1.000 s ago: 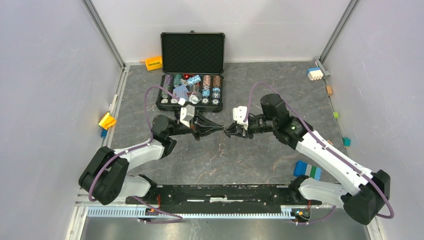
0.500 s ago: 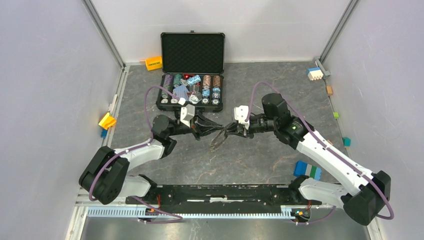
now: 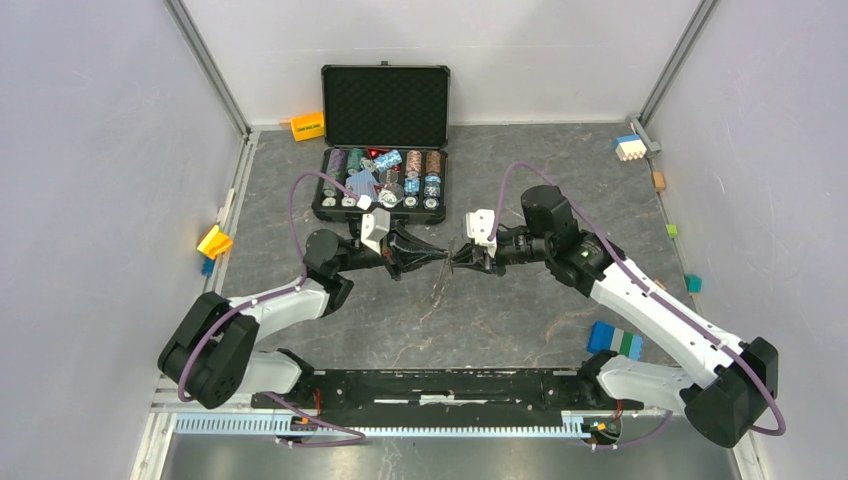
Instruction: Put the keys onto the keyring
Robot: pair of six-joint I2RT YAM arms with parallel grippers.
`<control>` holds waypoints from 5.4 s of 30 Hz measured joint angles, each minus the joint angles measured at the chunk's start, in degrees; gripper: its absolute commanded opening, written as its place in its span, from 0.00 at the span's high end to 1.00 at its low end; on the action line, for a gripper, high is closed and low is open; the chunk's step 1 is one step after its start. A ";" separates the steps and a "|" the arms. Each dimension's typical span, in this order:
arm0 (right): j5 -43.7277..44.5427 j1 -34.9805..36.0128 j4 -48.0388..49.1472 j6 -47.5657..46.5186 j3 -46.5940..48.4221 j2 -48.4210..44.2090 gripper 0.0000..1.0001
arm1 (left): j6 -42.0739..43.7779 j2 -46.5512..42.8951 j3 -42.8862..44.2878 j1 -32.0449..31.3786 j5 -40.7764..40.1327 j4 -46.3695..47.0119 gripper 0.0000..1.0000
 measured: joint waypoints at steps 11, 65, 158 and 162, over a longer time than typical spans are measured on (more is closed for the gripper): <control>2.71 -0.20 -0.15 -0.72 -0.20 -2.25 0.76 | 0.00 -0.02 0.00 0.00 0.00 0.02 0.98; -0.02 -0.52 0.20 3.41 1.18 2.51 0.74 | 0.17 0.00 -0.26 -0.07 1.92 -0.17 0.98; 20.79 7.50 -12.04 -3.72 8.22 5.88 1.00 | 41.77 -4.83 15.45 -3.32 0.44 -54.66 0.77; 21.09 7.48 -12.17 -3.72 8.22 5.88 1.00 | 41.81 -4.83 15.45 -3.54 0.00 -54.86 0.78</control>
